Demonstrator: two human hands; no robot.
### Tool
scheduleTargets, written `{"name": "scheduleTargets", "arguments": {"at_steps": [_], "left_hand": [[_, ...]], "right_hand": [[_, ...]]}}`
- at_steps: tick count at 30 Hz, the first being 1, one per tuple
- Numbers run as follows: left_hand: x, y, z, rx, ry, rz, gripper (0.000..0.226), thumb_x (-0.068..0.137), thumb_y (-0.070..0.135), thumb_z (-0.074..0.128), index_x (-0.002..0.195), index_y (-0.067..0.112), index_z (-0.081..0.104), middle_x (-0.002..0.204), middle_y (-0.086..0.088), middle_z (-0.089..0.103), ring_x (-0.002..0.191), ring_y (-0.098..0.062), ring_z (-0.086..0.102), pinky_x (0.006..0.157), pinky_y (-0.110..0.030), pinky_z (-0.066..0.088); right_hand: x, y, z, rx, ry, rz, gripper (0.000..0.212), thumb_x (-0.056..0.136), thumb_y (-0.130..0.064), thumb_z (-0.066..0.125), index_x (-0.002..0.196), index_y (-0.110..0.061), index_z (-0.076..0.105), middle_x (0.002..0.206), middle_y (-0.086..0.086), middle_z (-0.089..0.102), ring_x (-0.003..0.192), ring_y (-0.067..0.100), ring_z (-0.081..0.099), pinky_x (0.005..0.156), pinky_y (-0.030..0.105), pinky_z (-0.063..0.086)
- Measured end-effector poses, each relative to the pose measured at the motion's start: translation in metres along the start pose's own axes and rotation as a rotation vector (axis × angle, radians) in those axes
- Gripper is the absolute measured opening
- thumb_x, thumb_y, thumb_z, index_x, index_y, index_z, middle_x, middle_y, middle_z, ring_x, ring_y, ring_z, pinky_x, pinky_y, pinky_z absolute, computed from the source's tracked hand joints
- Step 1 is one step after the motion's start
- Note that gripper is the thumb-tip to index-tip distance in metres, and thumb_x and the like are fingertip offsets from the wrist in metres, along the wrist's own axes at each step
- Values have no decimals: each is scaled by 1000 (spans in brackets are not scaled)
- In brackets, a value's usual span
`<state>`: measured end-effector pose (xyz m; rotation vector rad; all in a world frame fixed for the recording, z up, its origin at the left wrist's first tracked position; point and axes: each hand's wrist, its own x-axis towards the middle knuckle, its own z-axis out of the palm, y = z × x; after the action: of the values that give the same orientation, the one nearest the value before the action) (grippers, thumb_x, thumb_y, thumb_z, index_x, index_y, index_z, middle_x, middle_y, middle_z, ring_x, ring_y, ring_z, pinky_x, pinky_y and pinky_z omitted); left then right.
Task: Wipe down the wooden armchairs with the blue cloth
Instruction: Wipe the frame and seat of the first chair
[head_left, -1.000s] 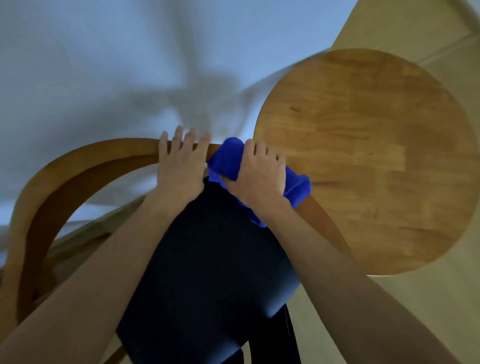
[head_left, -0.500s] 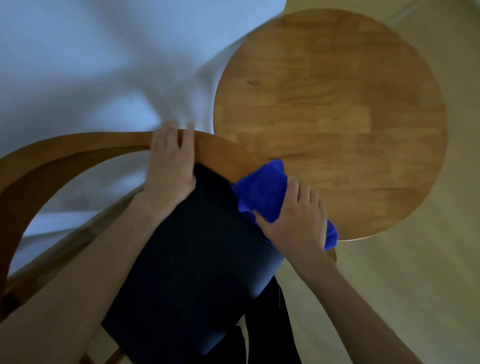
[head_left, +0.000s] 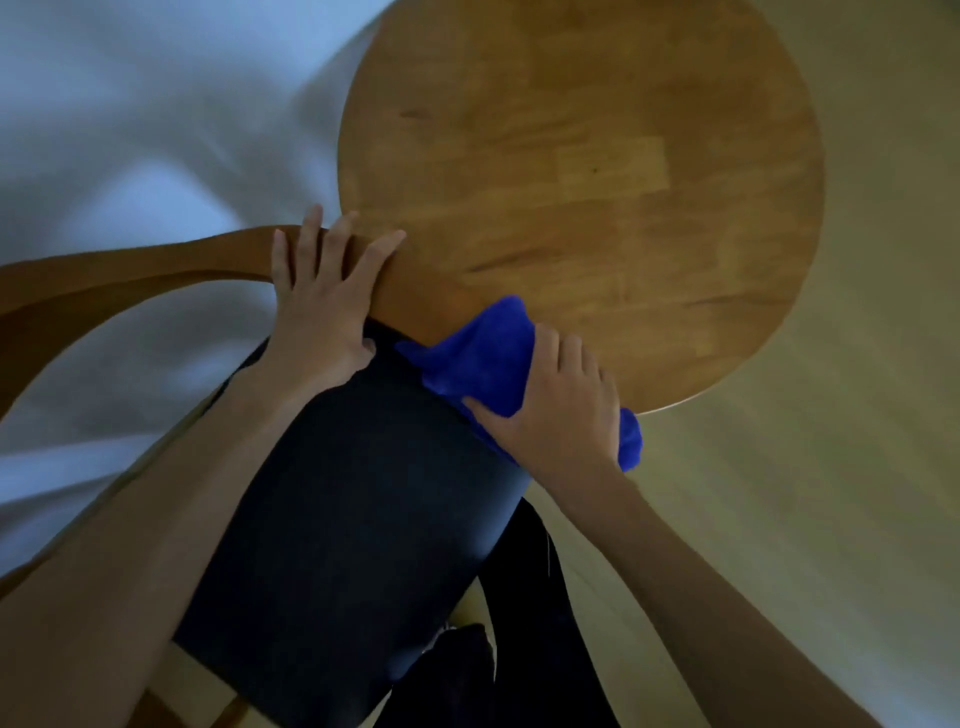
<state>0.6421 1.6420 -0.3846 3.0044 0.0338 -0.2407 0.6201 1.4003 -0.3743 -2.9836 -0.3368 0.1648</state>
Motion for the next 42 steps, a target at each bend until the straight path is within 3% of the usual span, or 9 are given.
{"name": "scheduleTargets", "arguments": {"at_steps": [6,11,16,22,27,30,34,38,42], "left_hand": [[1,-1,3,-20,2,-10,124,49,24,92,145,41,17,153,-7,14,146,-38,-1,114,-59,-5],[4,-4,2,-16,-30,11,126,48,20,91,145,41,13,152,-7,12,145,-38,-3,113,-60,-6],[4,1,-3,-21,-48,-10,121,51,17,89,145,39,16,154,-9,13,146,-37,-4,114,-58,-7],[5,-1,-9,-45,-112,1,119,57,22,88,145,43,10,155,-5,6,146,-35,-10,114,-57,-9],[3,-2,-6,-58,-88,11,118,57,24,88,143,45,9,154,-4,7,146,-34,-11,113,-56,-11],[2,-2,-5,-50,-66,10,120,56,25,88,144,44,10,153,-5,8,146,-36,-9,113,-59,-8],[2,-4,-4,-51,-53,31,120,55,25,89,145,42,12,154,-8,10,145,-39,-5,113,-62,-5],[0,-4,-5,-78,-38,52,116,57,26,87,146,41,14,154,-9,11,145,-38,-5,113,-62,-6],[0,-4,-5,-98,-25,50,114,58,24,87,146,39,17,154,-9,11,146,-37,-6,113,-60,-7]], "right_hand": [[-51,41,-3,105,-86,81,87,72,-77,62,122,-8,47,100,4,57,87,23,57,75,37,51],[5,-11,0,-57,4,-12,89,66,-80,62,116,-8,49,100,7,58,86,25,56,75,39,44],[57,-67,5,-6,14,-158,98,67,-83,58,130,-8,45,115,7,58,98,24,56,82,39,42],[-3,6,-2,-44,25,-154,94,81,-74,47,145,-7,33,126,7,54,101,24,55,79,37,43],[-48,40,-2,32,-48,-36,94,81,-73,52,146,-8,33,128,7,53,107,26,55,90,41,48],[-50,37,2,242,29,55,91,76,-69,66,141,-8,45,123,4,57,106,23,55,92,36,46],[-50,31,3,403,103,114,91,67,-56,83,138,-10,50,120,0,60,104,13,56,82,14,39],[-46,42,-8,438,-172,61,101,73,-47,83,151,-15,27,140,2,47,116,15,51,84,15,37],[-27,68,-33,344,-626,-159,124,78,-35,80,152,-31,-20,160,-8,3,129,24,45,92,26,42]]}}
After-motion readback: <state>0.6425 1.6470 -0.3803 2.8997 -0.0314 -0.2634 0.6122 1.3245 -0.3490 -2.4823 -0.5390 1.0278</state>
